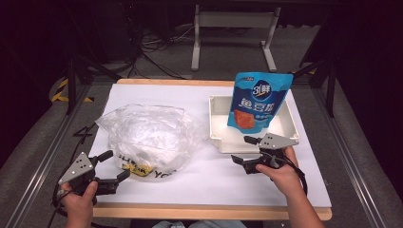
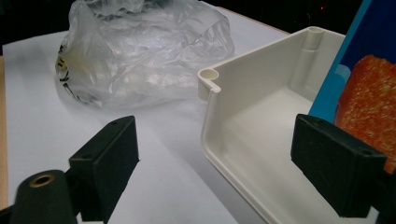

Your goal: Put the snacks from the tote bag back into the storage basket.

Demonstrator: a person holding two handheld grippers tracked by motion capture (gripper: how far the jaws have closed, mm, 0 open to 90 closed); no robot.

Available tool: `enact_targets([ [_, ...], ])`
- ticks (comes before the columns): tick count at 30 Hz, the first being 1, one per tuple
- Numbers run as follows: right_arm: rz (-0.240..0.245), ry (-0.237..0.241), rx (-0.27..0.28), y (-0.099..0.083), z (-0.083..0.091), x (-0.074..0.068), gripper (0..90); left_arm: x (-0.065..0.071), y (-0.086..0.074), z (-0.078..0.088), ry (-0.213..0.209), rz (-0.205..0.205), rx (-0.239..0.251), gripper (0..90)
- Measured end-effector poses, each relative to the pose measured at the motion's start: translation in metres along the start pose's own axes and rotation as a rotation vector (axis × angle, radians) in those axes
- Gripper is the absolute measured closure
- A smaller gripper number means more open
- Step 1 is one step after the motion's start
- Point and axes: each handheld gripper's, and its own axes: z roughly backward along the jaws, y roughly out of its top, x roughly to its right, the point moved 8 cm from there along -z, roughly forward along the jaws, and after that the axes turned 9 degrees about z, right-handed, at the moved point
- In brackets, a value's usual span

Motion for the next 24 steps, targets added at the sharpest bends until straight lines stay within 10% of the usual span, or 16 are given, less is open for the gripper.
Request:
enact_targets([
  [24, -0.028, -0.070, -0.101, -0.044, -0.027, 0.000, 15.6, -0.005, -0.006, -0.007, -0.026, 0.034, -0.027, 6.6],
])
